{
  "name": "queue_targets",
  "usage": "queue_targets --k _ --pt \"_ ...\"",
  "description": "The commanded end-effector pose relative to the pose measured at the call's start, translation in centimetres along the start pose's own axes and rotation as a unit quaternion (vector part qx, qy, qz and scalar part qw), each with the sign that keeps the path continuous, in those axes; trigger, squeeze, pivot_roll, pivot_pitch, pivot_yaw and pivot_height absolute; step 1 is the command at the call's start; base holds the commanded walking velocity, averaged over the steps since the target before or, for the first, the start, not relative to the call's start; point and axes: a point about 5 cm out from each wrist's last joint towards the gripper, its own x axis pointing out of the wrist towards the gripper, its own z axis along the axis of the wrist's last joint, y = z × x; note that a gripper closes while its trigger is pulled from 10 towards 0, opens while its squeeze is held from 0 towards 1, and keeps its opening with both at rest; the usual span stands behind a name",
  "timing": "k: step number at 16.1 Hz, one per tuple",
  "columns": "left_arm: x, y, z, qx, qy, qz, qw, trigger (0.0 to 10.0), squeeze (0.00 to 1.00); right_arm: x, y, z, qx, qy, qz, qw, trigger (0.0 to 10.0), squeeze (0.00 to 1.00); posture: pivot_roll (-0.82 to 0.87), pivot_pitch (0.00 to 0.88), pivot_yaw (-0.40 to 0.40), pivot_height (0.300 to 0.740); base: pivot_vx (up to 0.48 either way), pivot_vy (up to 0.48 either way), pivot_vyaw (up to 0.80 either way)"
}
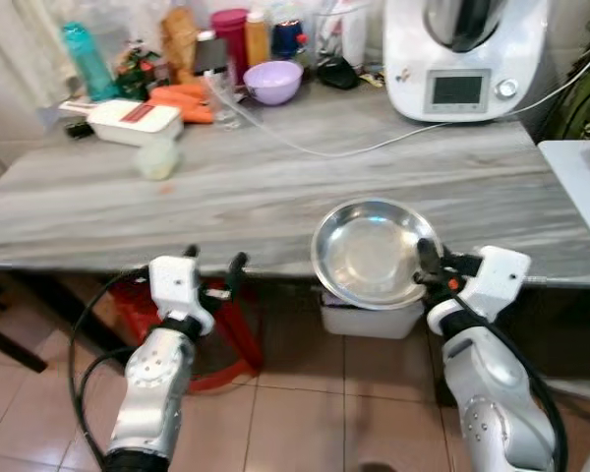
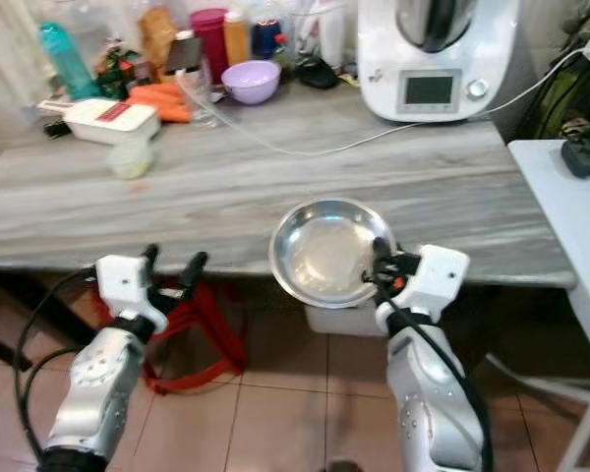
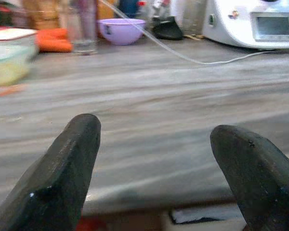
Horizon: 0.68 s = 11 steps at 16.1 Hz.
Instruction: Setting the table
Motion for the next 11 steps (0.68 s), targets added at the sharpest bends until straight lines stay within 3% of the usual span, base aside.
queue_targets --k 1,5,9,11 --pt "-0.3 0.9 0.4 0.017 -0.002 0.012 1.0 10.0 0.0 0.1 0.7 0.2 0.006 -0.007 0.011 1.0 10.0 0.0 -0.13 0.087 0.085 0.74 0.382 0.0 0.0" --pt "-0.5 1.1 0.6 0.007 -0.01 0.015 1.0 10.0 0.0 0.1 0.7 0.1 0.006 -0.005 0.011 1.0 10.0 0.0 -0.13 0.087 0.085 0.74 0.28 0.0 0.0" --pt "-2.6 1.7 0.4 0.038 0.0 -0.014 0.999 10.0 0.0 0.1 1.0 -0.3 -0.004 0.003 0.024 1.0 10.0 0.0 -0.13 0.091 0.087 0.74 0.0 0.0 0.0" --pt "-3.6 2.2 0.2 0.047 0.013 -0.037 0.998 10.0 0.0 0.5 0.6 -0.1 0.019 0.003 0.015 1.0 10.0 0.0 -0.12 0.094 0.089 0.74 0.0 0.0 0.0"
